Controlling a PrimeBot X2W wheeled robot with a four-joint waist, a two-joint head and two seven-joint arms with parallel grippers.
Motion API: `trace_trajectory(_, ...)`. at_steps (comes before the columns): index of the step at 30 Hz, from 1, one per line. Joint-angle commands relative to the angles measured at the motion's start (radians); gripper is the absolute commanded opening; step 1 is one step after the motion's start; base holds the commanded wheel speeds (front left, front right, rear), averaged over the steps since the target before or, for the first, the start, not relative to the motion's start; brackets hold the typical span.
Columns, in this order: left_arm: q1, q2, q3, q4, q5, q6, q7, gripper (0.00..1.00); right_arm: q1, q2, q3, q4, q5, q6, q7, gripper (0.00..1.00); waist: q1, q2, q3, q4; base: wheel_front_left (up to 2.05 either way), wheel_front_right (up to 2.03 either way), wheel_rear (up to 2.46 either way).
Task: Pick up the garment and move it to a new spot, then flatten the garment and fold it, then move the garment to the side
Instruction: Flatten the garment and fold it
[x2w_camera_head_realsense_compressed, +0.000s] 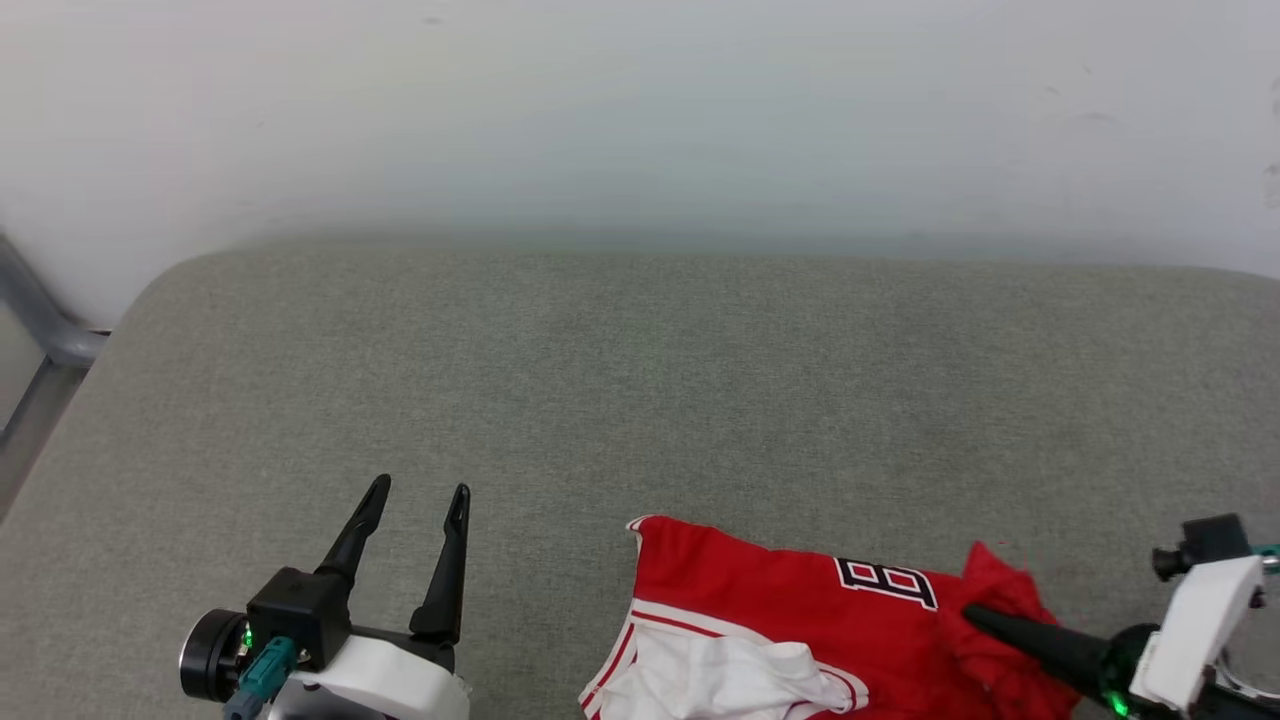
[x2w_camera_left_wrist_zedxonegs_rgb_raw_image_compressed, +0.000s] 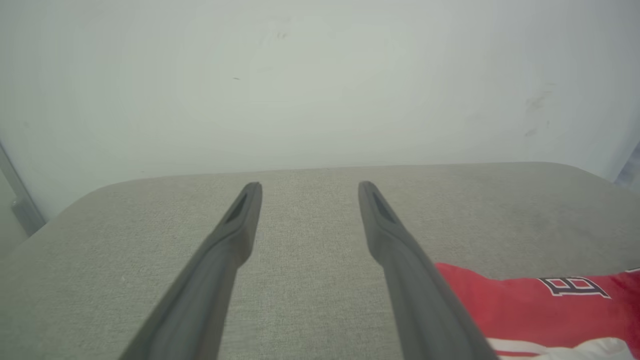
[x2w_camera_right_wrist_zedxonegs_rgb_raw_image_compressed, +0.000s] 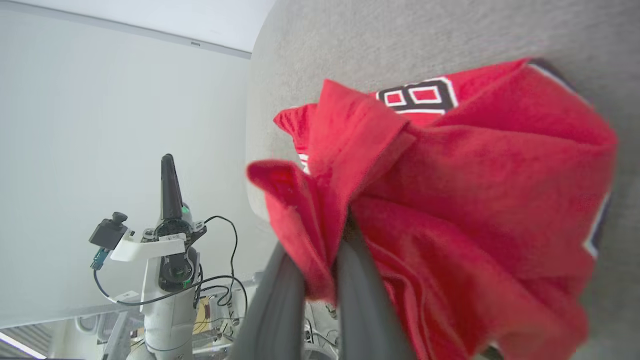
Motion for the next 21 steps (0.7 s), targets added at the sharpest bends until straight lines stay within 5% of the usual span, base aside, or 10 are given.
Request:
trace_trajectory(1,-0.015,-0.001,-0.006,0.003,0.004,-0.005,0.000,1.00,-0.002,0.005,0.035,0.016,0.036,0.000,-0.013,0.00,0.0000,-0.0001,0.002,0.016,0.00,0.00,0.00)
trace_trajectory(15,-0.074,-0.025,-0.012,0.024,0.003,-0.024,-0.008,1.00,-0.086,0.004,0.498,0.141,0.310,0.000,-0.302,0.00,0.0000,-0.0001,0.082,0.122,0.00,0.00,0.00)
trace_trajectory(21,-0.097,-0.039,-0.008,0.033,0.011,-0.034,-0.012,1.00,-0.135,0.004,0.613,0.177,0.320,0.000,-0.445,0.00,0.0000,-0.0001,0.113,0.147,0.00,0.00,0.00)
